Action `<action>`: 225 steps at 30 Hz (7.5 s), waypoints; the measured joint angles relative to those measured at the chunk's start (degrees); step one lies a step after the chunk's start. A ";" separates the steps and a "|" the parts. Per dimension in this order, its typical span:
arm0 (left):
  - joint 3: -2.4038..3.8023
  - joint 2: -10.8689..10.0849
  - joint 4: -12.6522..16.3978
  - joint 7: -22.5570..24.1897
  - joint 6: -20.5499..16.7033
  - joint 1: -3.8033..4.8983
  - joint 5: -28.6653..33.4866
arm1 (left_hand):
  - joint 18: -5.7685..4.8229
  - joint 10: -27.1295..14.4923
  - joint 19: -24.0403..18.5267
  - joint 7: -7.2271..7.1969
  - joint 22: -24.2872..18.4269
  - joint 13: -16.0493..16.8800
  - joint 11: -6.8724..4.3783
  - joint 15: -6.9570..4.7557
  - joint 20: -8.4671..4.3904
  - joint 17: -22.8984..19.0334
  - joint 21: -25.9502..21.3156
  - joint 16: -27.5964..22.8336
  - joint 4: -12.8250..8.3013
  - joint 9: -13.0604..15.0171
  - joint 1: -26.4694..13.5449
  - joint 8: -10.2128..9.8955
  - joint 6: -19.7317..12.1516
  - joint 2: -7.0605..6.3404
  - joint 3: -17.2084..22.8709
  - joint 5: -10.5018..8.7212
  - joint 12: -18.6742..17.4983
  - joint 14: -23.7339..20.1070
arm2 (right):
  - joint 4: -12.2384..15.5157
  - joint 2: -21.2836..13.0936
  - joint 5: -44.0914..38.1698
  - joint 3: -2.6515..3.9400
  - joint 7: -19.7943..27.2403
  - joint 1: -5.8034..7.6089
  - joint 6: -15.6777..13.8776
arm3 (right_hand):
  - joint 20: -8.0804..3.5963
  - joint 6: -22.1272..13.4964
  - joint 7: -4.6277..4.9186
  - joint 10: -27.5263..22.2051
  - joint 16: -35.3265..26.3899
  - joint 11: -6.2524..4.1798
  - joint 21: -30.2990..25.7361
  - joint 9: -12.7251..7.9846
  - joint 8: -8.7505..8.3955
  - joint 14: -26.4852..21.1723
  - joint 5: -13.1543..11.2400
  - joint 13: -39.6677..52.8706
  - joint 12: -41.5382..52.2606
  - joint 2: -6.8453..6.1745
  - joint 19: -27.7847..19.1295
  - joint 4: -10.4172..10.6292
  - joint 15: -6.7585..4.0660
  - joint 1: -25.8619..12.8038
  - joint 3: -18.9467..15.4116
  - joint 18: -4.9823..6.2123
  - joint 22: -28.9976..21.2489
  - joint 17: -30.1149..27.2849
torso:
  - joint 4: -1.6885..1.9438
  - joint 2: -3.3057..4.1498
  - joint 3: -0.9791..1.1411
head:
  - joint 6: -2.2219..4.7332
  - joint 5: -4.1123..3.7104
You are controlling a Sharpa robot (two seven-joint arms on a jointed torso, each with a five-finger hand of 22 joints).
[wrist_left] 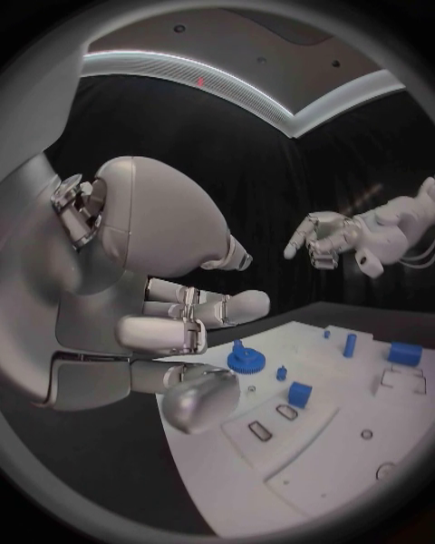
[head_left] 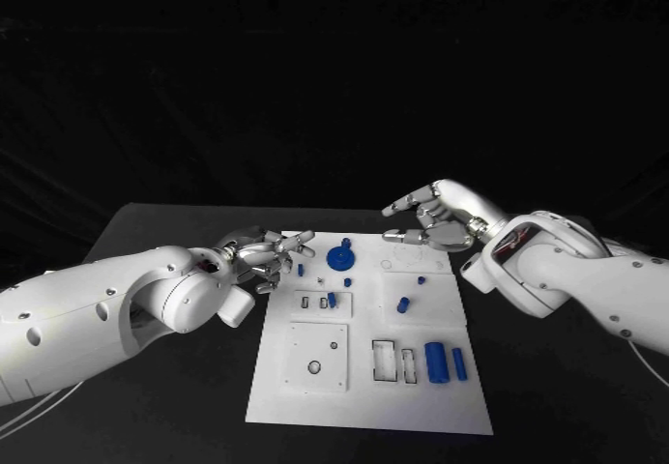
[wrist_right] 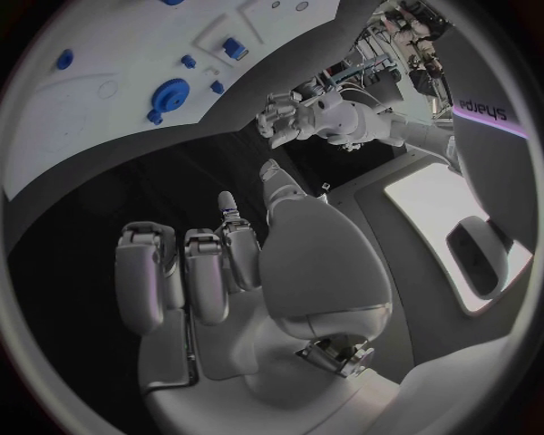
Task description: Assemble the parts on the task board
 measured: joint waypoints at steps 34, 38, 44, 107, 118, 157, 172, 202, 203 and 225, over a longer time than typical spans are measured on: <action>-0.58 18.16 -13.02 -33.65 21.01 5.63 -37.44 | -1.67 -3.97 0.91 -2.93 16.79 25.85 -1.81 -1.51 -1.20 -0.02 10.62 0.97 0.16 21.64 -2.70 26.93 -10.33 3.77 -14.51 -3.79 27.21 0.07 | -4.58 -3.52 11.63 -0.11 -0.22 1.60 2.03 | 0.00 0.00 0.00 0.00 -0.22 -0.01 -0.26 0.03 0.00 0.00 1.58 0.04 0.00 0.23 0.00 -0.31 0.00 0.23 -0.32 0.00 -0.03 -0.02 | -0.48 -1.34 0.98 | -2.22 1.17; -0.82 19.37 -14.21 -33.77 22.33 5.63 -37.75 | -1.67 -3.90 0.91 -2.93 16.87 25.97 -1.75 -1.50 -1.20 -0.03 10.62 0.97 0.16 21.80 -2.70 27.10 -10.33 3.77 -14.51 -3.79 27.39 0.07 | -4.85 -3.36 11.65 -0.12 -0.33 1.60 2.14 | 0.00 0.00 0.00 0.00 -0.22 -0.01 -0.26 0.02 0.00 0.00 1.67 0.04 0.00 0.23 0.00 -0.31 0.00 0.22 -0.32 0.00 -0.03 -0.02 | -0.48 -1.32 0.94 | -2.41 1.13; -1.08 20.33 -15.41 -33.88 24.13 5.63 -37.97 | -1.67 -3.76 0.91 -2.93 16.87 26.18 -1.61 -1.50 -1.20 -0.03 10.90 0.97 0.16 22.14 -2.44 27.35 -10.33 4.04 -14.51 -3.79 27.39 0.07 | -5.05 -3.24 11.68 -0.14 -0.46 1.60 2.29 | 0.00 0.00 0.00 0.00 -0.44 -0.01 -0.26 0.07 0.00 0.00 1.67 0.04 -0.23 0.23 0.00 -0.31 0.00 0.22 -0.32 0.00 -0.03 -0.03 | -0.48 -1.31 0.91 | -2.69 1.19; -1.71 23.31 -18.57 -34.05 29.84 5.22 -38.28 | -1.67 -3.35 0.84 -3.35 16.83 26.90 -2.02 -1.92 -1.25 -0.01 11.48 0.97 -0.80 25.62 5.93 28.68 -11.98 3.29 -1.11 -3.78 28.10 0.07 | -6.40 -2.01 11.71 -0.26 -1.10 1.59 3.89 | -0.01 0.01 0.00 0.00 -0.44 -0.01 -0.45 0.03 0.00 0.00 3.76 0.00 -0.23 0.76 0.00 -0.63 -0.01 0.75 -0.64 0.00 -0.17 0.00 | -0.41 -1.25 0.98 | -4.00 1.44; -1.58 23.15 -18.48 -34.00 29.72 5.37 -38.15 | -1.67 -3.67 0.71 -3.33 16.83 26.27 -2.33 -2.33 -1.82 -0.02 11.48 0.97 -0.23 25.40 14.29 26.87 -13.82 0.76 9.97 5.60 27.00 0.06 | -6.46 -1.93 11.71 -0.27 -1.11 1.59 4.15 | -0.01 0.01 0.00 0.00 -0.44 -0.01 -0.45 0.03 0.00 0.00 3.76 0.00 -0.23 0.76 0.00 -0.63 -0.01 0.75 -0.64 0.00 -0.17 -0.01 | -0.44 -1.22 1.02 | -4.13 1.46; -1.75 18.80 -12.98 -34.08 20.22 3.29 -38.87 | -2.54 -2.02 0.70 -3.00 16.82 27.36 -2.12 -2.32 -1.81 -0.04 12.16 0.97 -0.78 29.66 5.94 29.54 -13.90 -9.44 27.07 13.60 27.66 0.06 | -6.86 -1.81 11.72 -0.35 -1.11 1.56 4.75 | -0.01 0.01 0.00 0.00 -0.44 -0.01 -0.45 0.05 0.00 0.00 4.10 0.00 -0.23 0.76 0.00 -0.78 -0.01 0.74 -0.79 0.00 -0.21 -0.03 | -0.40 -1.22 0.98 | -4.43 2.09; -1.68 18.57 -12.73 -33.97 21.56 3.20 -39.82 | -2.54 -2.02 0.70 -3.03 16.82 27.41 -2.12 -2.32 -1.80 -0.04 12.15 0.97 -1.35 29.70 5.08 29.53 -13.65 -9.81 27.63 14.18 27.66 0.06 | -6.91 -1.75 11.72 -0.37 -1.08 1.55 4.95 | -0.01 0.01 0.00 0.00 -0.44 -0.01 -0.44 0.04 0.00 0.00 4.10 -0.01 -0.23 0.76 0.00 -0.78 -0.01 0.74 -0.79 0.00 -0.21 -0.04 | -0.45 -1.16 0.95 | -4.63 2.29; -1.71 17.81 -12.06 -33.98 20.42 2.98 -41.44 | -2.54 -1.62 0.70 -2.97 16.82 27.69 -2.11 -2.32 -1.80 -0.05 12.72 0.97 -1.90 29.96 4.68 29.76 -13.46 -9.79 28.50 14.75 27.95 0.06 | -7.07 -1.54 11.73 -0.38 -1.05 1.51 5.31 | -0.01 0.01 0.00 0.00 -0.44 -0.01 -0.44 0.03 0.00 0.00 4.10 -0.01 -0.23 0.76 0.00 -0.78 -0.01 0.74 -0.79 0.00 -0.21 -0.05 | -0.43 -1.16 0.98 | -4.88 2.47; -1.71 17.76 -11.94 -33.99 20.26 2.95 -41.47 | -2.53 -1.62 0.70 -2.97 16.82 27.69 -2.11 -2.32 -1.80 -0.05 12.90 0.97 -1.90 29.98 4.69 29.76 -13.46 -9.79 28.50 14.75 28.06 0.05 | -7.07 -1.53 11.73 -0.39 -1.05 1.51 5.32 | -0.01 0.01 0.00 0.00 -0.44 -0.01 -0.44 0.03 0.00 0.00 4.10 -0.01 -0.23 0.76 0.00 -0.78 -0.01 0.74 -0.79 0.00 -0.21 -0.05 | -0.43 -1.16 0.98 | -4.88 2.47; -1.76 14.28 -5.67 -34.07 11.27 1.13 -45.21 | -2.53 -0.88 0.70 -2.90 16.86 28.45 -2.44 -2.32 -1.80 -0.01 13.49 0.97 -2.18 30.25 4.45 29.99 -13.33 -9.57 28.78 15.13 28.54 0.06 | -7.06 -1.67 11.78 -0.40 -0.99 1.49 5.70 | -0.01 0.01 0.00 0.00 -0.44 -0.01 -0.44 0.07 0.00 0.00 4.10 0.03 -0.23 0.76 0.00 -0.78 -0.01 0.74 -0.79 0.00 -0.21 -0.01 | -0.43 -1.17 1.03 | -4.95 2.38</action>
